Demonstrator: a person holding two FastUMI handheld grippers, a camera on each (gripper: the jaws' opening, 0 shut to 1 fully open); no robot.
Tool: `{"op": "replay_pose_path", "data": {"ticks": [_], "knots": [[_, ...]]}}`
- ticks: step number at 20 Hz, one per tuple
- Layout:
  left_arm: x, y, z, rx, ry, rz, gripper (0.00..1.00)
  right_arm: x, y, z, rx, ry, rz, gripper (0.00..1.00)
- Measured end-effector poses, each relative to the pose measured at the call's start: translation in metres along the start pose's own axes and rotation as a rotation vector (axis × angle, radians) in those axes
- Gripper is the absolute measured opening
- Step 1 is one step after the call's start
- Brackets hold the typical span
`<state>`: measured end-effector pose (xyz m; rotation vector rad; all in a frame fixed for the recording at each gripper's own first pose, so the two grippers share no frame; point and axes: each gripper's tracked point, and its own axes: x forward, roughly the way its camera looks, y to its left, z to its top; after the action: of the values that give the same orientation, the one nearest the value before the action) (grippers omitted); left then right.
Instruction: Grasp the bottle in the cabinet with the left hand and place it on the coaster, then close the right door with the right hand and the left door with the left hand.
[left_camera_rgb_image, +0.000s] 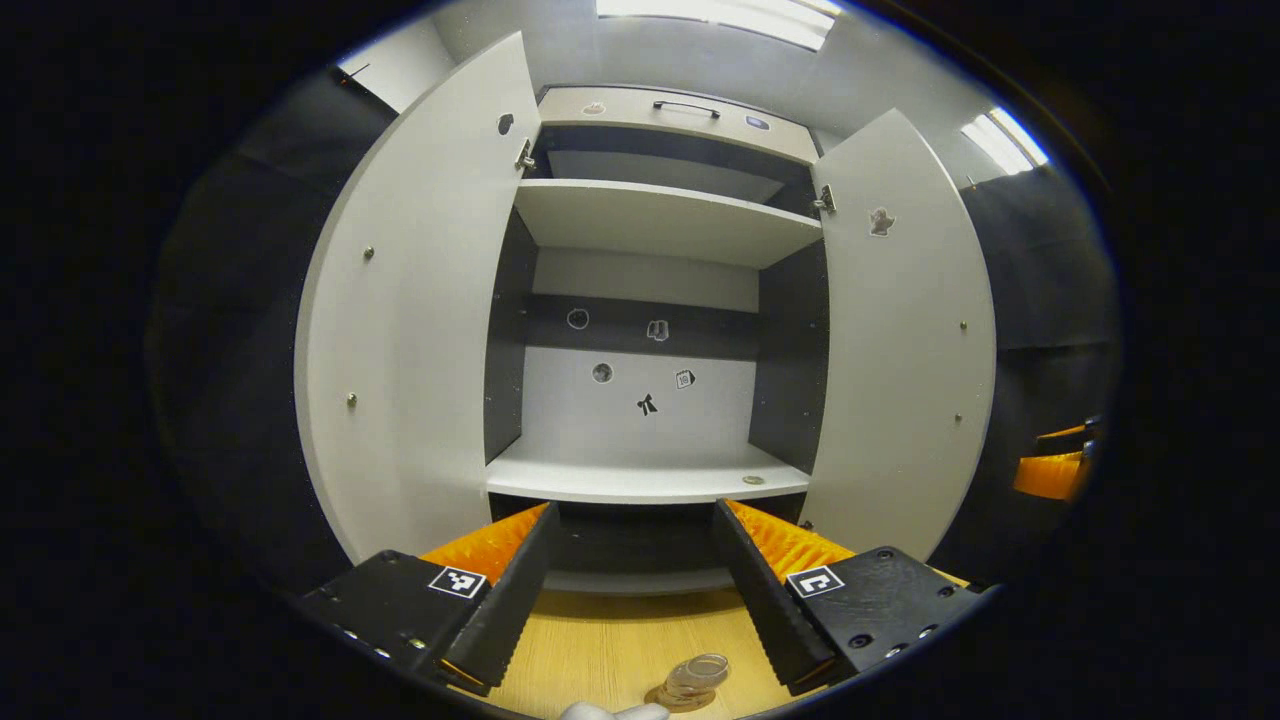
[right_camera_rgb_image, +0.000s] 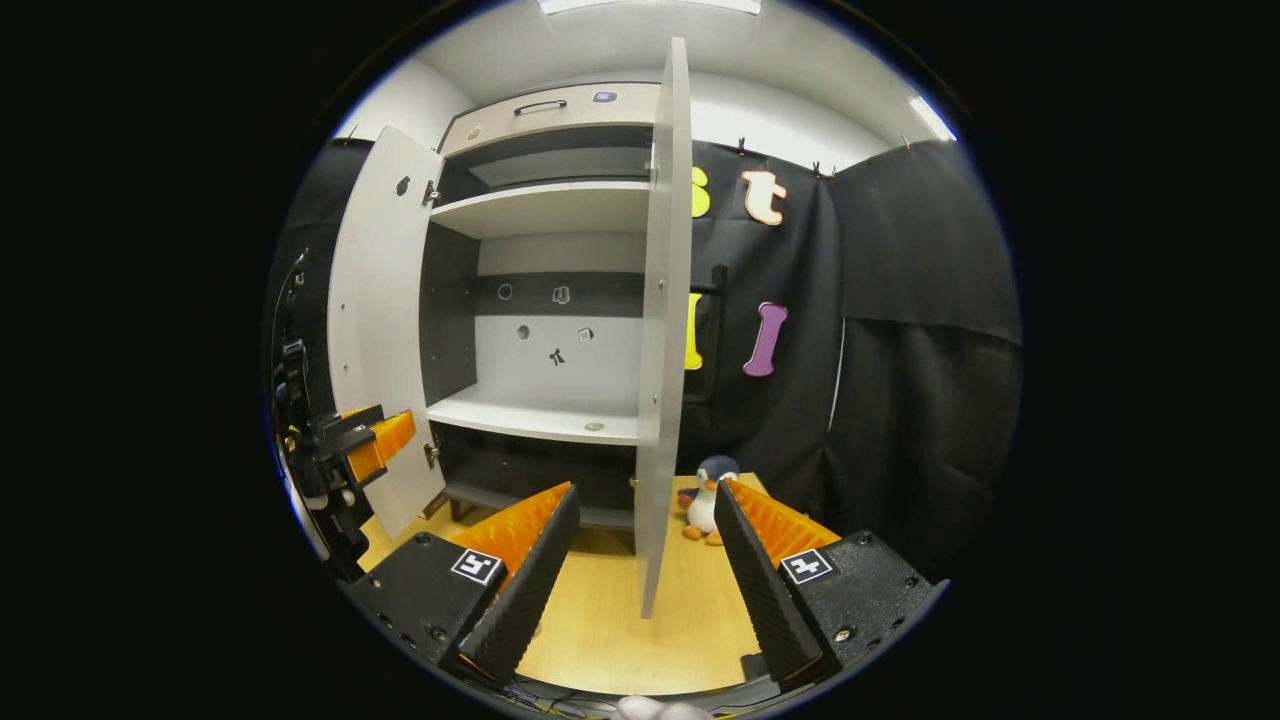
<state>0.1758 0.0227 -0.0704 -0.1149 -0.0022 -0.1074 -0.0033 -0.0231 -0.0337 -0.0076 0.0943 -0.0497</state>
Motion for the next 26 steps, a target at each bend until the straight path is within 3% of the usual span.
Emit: {"op": "replay_pose_path", "data": {"ticks": [4,7,12,15,18,26], "knots": [[-0.001,-0.006,0.014,0.113,-0.021,-0.026,0.93,0.007,-0.013,-0.009,0.095,-0.042,-0.003,0.84],[0.002,-0.014,0.02,0.178,-0.009,-0.037,0.94,0.012,-0.04,-0.01,0.16,-0.084,-0.053,0.84],[0.006,-0.032,0.02,0.106,0.001,-0.035,0.96,0.009,-0.106,0.009,0.146,-0.096,-0.147,0.83],[0.007,-0.032,0.023,0.122,0.003,-0.004,0.96,0.02,-0.144,0.037,0.158,-0.123,-0.172,0.83],[0.007,-0.031,0.032,0.126,0.011,0.031,0.96,0.053,-0.155,0.058,0.162,-0.128,-0.121,0.82],[0.013,-0.031,0.052,0.159,0.017,0.12,0.96,0.12,-0.123,0.097,0.14,-0.112,0.149,0.82]]}}
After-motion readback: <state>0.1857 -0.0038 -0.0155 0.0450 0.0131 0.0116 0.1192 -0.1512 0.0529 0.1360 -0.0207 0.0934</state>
